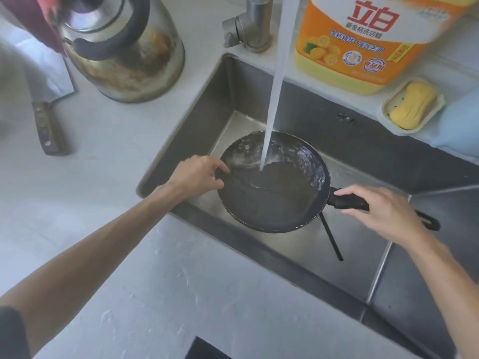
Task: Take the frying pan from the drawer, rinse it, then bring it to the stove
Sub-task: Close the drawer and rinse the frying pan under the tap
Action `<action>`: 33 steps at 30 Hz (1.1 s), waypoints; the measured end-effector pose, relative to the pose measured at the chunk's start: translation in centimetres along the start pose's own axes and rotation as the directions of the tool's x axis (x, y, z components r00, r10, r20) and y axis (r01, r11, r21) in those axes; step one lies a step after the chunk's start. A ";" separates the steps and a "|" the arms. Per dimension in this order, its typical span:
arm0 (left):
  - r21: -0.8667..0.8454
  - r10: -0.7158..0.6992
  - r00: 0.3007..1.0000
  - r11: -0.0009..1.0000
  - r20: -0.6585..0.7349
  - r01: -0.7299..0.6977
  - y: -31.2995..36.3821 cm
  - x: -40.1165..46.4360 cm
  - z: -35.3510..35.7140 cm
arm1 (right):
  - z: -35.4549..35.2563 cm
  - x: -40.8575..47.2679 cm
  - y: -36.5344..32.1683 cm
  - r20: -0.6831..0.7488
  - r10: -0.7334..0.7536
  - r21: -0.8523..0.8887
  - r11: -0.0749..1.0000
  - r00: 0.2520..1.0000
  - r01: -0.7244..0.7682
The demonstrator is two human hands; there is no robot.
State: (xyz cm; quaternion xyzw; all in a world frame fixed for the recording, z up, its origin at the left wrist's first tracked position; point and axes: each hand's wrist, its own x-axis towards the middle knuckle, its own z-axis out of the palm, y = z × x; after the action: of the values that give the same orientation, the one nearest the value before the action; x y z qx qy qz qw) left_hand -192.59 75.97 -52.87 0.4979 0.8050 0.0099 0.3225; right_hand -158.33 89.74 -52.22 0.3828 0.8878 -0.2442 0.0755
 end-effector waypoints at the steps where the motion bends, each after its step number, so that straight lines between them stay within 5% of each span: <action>1: -0.017 0.002 1.000 1.000 0.012 -0.002 0.1 0.2 0.5 | -0.5 0.0 0.2 -0.046 -0.044 -0.063 0.997 0.998 0.041; 6: -0.160 -0.003 0.997 0.987 -0.072 -0.009 0.2 1.1 2.2 | -0.5 -0.5 1.1 -0.319 -0.294 -0.338 0.923 0.901 0.181; 9: -0.175 0.000 0.976 0.984 -0.216 -0.038 -0.2 1.1 2.6 | 1.2 -0.7 1.5 -0.399 -0.303 -0.368 0.917 0.866 0.152; 12: -0.152 0.030 0.957 0.985 -0.288 -0.076 -0.7 0.7 1.6 | 3.6 -0.5 1.6 -0.387 -0.227 -0.241 0.960 0.894 0.139; 15: -0.112 0.054 0.944 0.989 -0.325 -0.096 -1.1 0.3 0.0 | 6.5 -0.7 1.0 -0.325 -0.119 0.070 0.986 0.938 0.150; 18: -0.045 0.086 0.936 0.993 -0.342 -0.108 -0.7 -0.2 -1.8 | 8.8 -1.3 -0.5 -0.214 -0.019 0.351 0.932 0.977 0.094; 21: 0.016 0.060 0.962 0.998 -0.267 -0.058 0.1 -0.5 -3.2 | 9.3 -1.5 -1.3 -0.108 0.022 0.444 0.896 0.994 0.029; 28: 0.020 -0.042 0.999 0.999 -0.025 0.042 -0.3 0.4 -1.5 | 3.7 -0.1 -0.1 -0.003 -0.069 0.200 0.978 0.998 0.068; 33: -0.123 -0.041 0.997 0.991 0.072 0.050 -0.9 2.0 1.3 | -0.9 1.2 0.7 -0.165 -0.275 -0.242 0.942 0.947 0.231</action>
State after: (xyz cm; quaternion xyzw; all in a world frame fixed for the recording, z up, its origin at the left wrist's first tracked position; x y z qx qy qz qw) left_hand -193.16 76.71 -55.22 0.4585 0.8023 0.0355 0.3805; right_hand -158.61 91.31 -52.05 0.2767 0.9542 -0.1134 -0.0029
